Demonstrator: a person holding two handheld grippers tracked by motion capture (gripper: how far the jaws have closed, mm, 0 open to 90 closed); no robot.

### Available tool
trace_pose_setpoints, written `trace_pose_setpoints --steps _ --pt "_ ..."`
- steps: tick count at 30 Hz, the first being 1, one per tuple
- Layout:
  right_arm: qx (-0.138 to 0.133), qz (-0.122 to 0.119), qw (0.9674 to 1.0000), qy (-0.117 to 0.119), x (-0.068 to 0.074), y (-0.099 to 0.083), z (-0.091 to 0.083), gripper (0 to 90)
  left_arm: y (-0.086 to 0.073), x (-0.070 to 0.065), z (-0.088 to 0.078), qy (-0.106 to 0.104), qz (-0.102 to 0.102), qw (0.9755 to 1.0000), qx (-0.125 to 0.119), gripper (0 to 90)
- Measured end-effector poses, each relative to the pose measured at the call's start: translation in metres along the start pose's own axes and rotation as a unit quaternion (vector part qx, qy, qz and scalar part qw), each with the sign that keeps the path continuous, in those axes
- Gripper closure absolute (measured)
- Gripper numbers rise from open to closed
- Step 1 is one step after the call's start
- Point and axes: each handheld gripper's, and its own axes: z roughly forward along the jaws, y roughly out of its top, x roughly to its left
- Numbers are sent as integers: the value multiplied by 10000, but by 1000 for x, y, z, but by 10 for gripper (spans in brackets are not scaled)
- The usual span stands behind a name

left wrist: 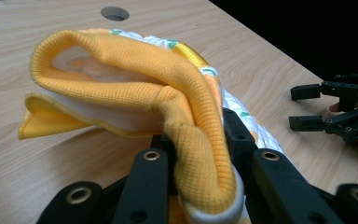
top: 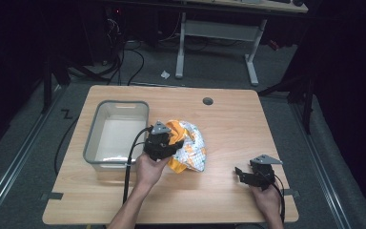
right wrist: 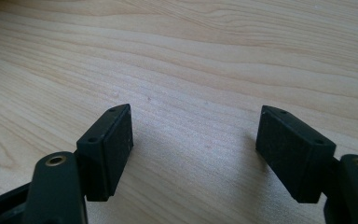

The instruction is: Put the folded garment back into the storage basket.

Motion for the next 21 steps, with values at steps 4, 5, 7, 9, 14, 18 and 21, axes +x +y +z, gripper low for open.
trace_pose_setpoints --steps 4,5,7,9,14,18,21 --pt "-1 -1 10000 -1 0 0 0 274 3 2 -7 20 37 10000 -12 750" --pt "-1 0 10000 -1 0 0 0 274 5 3 -12 38 44 10000 -44 750" --pt "-1 0 10000 0 0 0 0 274 6 5 -16 39 16 10000 -59 750" --pt "-1 0 10000 0 0 0 0 274 7 6 -20 59 18 9999 -80 750" --pt "-1 2 10000 0 0 0 0 274 9 7 -25 81 69 9999 -84 750" --pt "-2 1 10000 0 0 0 0 274 13 9 -29 100 122 9998 -80 750" --pt "-1 5 10000 0 0 0 0 275 16 10 -33 113 132 9998 -73 750"
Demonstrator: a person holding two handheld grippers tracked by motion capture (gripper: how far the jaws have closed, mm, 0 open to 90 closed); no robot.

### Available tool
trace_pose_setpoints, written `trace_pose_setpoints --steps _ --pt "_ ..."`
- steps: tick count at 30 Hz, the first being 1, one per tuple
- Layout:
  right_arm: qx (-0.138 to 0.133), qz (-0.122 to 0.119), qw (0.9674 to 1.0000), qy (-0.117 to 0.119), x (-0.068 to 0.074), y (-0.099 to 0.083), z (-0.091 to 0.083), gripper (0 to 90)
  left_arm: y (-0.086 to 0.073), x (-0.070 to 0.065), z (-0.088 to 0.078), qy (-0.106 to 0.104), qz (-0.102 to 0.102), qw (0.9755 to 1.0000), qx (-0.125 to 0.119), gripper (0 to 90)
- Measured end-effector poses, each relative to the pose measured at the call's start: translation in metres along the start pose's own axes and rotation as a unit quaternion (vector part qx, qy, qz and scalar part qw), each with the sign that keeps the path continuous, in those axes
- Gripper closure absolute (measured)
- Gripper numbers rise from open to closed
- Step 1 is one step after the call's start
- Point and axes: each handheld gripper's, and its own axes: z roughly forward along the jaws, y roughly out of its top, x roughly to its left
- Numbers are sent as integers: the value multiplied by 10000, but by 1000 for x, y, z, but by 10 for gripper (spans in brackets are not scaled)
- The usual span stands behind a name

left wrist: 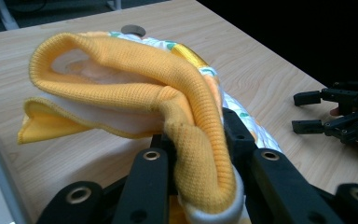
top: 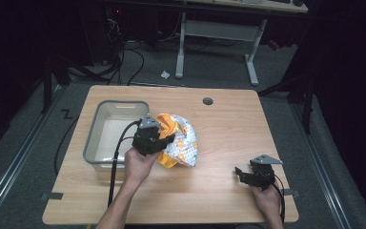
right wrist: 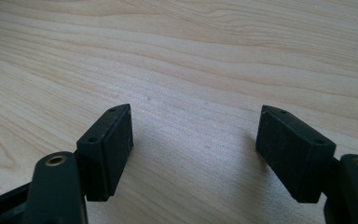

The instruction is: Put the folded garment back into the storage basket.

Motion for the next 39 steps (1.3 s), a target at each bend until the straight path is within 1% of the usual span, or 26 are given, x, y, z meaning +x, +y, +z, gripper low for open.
trace_pose_setpoints --steps 1,7,11,17,22,26,32,39 --pt "-1 0 10000 0 0 0 0 275 1 1 -3 37 28 10000 -18 750" --pt "0 -1 10000 0 0 0 0 274 4 7 -10 97 32 9999 1 750" --pt "0 -1 10000 -2 0 0 0 274 7 10 -16 48 -14 10000 -18 750" --pt "1 -1 10000 -1 0 0 0 275 11 12 -20 76 20 9999 -62 750" --pt "0 0 10000 -1 0 0 0 274 12 20 -27 163 -11 9999 -33 750" --pt "-1 -1 10000 -2 0 0 0 274 12 25 -35 257 -17 9996 -74 750" --pt "-1 -1 10000 -1 0 0 0 274 14 35 -45 317 -65 9994 -95 750" --pt "-1 2 10000 -4 0 0 0 274 14 43 -56 418 -82 9990 -138 750"
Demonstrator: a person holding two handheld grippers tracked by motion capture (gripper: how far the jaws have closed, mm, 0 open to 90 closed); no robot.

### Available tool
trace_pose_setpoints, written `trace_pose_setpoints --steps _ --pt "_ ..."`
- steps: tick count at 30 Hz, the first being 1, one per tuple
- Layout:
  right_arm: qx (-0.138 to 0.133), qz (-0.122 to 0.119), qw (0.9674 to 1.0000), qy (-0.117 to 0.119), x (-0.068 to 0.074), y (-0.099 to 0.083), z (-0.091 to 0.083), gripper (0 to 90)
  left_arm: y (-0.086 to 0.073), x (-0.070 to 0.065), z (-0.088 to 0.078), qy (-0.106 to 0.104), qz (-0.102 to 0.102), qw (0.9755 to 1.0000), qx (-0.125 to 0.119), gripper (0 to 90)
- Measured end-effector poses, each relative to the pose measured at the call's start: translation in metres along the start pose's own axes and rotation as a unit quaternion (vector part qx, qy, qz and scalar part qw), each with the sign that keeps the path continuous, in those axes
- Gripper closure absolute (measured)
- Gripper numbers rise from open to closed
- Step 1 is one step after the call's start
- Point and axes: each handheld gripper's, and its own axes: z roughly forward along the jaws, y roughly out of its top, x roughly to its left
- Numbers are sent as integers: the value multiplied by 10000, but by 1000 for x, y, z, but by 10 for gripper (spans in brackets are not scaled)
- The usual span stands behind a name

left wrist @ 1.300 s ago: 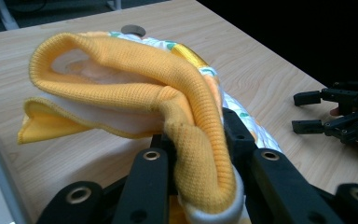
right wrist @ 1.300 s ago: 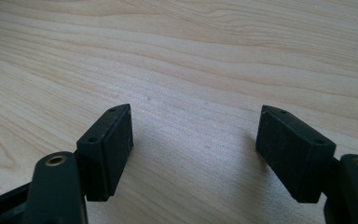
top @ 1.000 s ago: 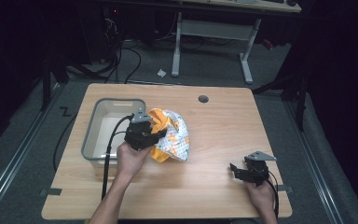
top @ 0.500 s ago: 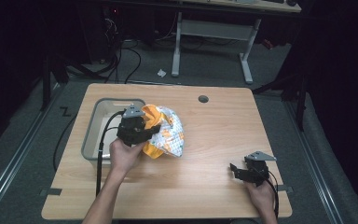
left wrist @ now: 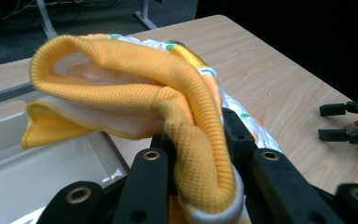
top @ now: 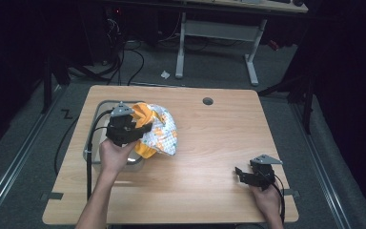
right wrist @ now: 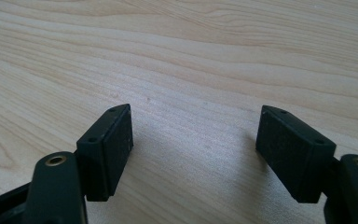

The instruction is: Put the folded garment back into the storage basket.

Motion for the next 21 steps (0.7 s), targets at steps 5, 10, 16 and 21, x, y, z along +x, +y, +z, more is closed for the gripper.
trace_pose_setpoints --steps 5,10,16,21 --pt "0 0 10000 0 0 0 0 274 -1 7 -4 73 -66 10000 15 750" --pt "1 0 10000 0 0 0 0 275 -3 14 -8 197 -76 9998 40 750" --pt "1 1 10000 0 0 0 0 274 -6 21 -11 260 -92 9996 88 750" --pt "-1 1 10000 0 0 0 0 274 -8 25 -15 391 -85 9991 135 749"
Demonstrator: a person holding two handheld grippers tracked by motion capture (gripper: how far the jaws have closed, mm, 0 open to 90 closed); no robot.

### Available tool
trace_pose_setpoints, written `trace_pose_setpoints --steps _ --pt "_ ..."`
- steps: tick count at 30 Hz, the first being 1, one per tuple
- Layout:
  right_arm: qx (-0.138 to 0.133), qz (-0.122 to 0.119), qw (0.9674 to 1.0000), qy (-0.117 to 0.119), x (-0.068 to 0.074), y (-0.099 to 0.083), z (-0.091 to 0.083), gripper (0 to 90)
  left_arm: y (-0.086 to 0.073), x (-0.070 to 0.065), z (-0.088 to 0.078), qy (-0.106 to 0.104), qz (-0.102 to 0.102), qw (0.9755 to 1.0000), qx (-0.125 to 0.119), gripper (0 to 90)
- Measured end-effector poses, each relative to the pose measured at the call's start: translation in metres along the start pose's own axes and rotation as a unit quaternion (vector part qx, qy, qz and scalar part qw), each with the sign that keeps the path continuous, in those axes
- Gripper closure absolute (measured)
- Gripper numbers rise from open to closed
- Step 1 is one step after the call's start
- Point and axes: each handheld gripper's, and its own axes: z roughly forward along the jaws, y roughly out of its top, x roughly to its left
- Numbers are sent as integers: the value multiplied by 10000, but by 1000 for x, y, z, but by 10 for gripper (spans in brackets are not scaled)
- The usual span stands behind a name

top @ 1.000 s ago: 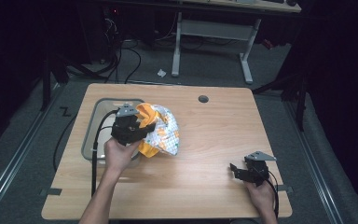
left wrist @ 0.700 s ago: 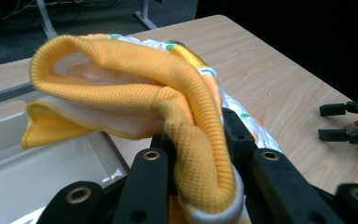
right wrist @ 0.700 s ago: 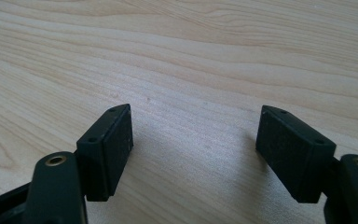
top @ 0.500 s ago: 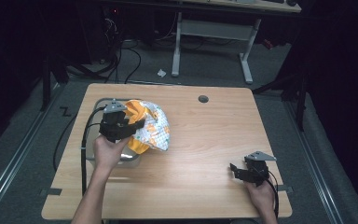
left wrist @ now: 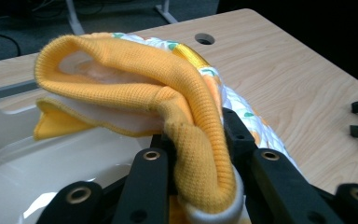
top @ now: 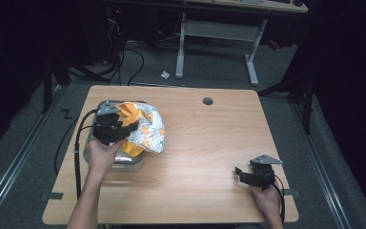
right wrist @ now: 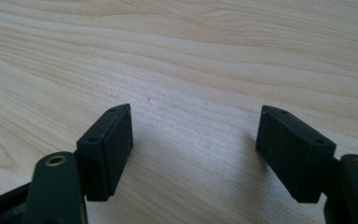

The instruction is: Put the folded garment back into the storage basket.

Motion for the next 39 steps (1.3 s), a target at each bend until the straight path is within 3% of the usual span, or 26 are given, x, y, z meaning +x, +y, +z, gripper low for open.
trace_pose_setpoints --steps 21,30,39 --pt "1 1 10000 -2 0 0 0 274 -22 28 1 380 -292 9984 291 748" --pt "-4 -5 10000 -4 0 0 0 275 -31 34 9 602 -387 9963 468 748" --pt "-4 -3 10000 0 0 0 0 275 -40 43 21 886 -490 9920 753 747"
